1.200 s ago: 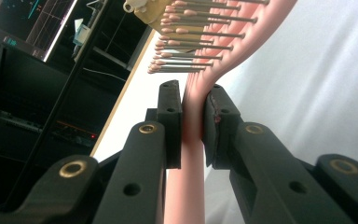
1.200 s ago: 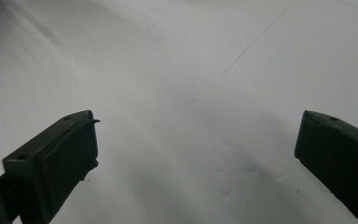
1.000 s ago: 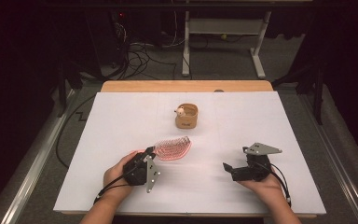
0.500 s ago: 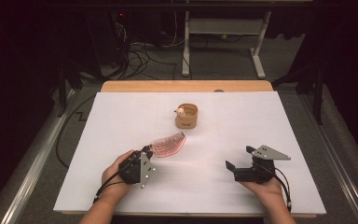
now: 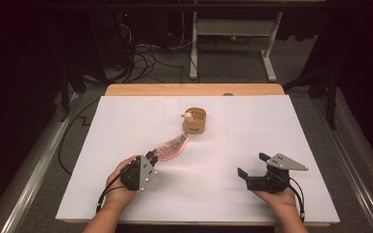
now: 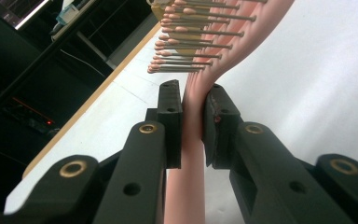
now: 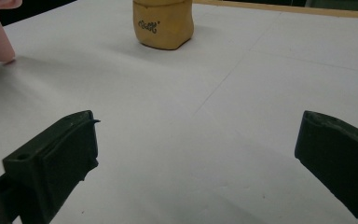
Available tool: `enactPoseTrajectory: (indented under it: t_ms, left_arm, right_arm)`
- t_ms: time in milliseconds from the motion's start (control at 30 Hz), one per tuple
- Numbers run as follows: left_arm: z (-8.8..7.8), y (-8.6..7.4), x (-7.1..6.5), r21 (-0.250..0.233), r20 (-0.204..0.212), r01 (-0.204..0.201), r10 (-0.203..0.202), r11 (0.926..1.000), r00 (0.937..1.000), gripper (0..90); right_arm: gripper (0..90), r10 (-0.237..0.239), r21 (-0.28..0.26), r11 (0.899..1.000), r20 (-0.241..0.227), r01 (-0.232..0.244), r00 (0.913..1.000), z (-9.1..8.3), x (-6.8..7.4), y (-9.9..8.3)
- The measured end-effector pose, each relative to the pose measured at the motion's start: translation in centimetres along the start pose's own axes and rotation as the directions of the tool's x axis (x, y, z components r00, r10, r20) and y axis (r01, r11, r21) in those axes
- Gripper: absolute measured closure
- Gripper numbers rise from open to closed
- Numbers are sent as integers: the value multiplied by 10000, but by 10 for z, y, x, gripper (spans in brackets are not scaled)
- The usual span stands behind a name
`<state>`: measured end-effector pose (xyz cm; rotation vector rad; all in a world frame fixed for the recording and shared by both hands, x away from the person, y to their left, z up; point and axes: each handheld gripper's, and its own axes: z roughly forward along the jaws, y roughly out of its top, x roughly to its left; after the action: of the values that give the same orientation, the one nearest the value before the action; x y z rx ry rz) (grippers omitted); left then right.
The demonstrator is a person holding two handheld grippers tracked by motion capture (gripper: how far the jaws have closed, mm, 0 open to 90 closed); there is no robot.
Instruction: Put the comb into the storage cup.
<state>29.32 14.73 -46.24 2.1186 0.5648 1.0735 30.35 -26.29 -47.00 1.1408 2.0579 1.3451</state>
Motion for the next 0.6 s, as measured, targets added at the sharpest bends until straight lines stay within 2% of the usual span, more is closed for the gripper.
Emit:
enactPoseTrajectory:
  t_ms: [167, 367, 533, 600]
  left_arm:
    - [-2, 0, 4, -167, 245, 548, -544, 9984, 9982, 796]
    - [-3, -1, 8, -310, 577, 1120, -1100, 9932, 9922, 796]
    - [-4, -2, 12, -464, 880, 1627, -1582, 9856, 9835, 796]
    - [-4, -3, 14, -532, 1066, 1884, -1820, 9807, 9775, 796]
  right_arm:
    - [6, -110, 27, 9999, -17, 110, 9999, 0, 2, 0]
    - [6, -150, 20, 9999, -101, 150, 9998, 0, 3, 0]
    - [6, -162, -15, 9999, -107, 162, 9998, -1, 4, 0]
    - [6, -212, -25, 9998, -106, 211, 9997, -1, 4, 0]
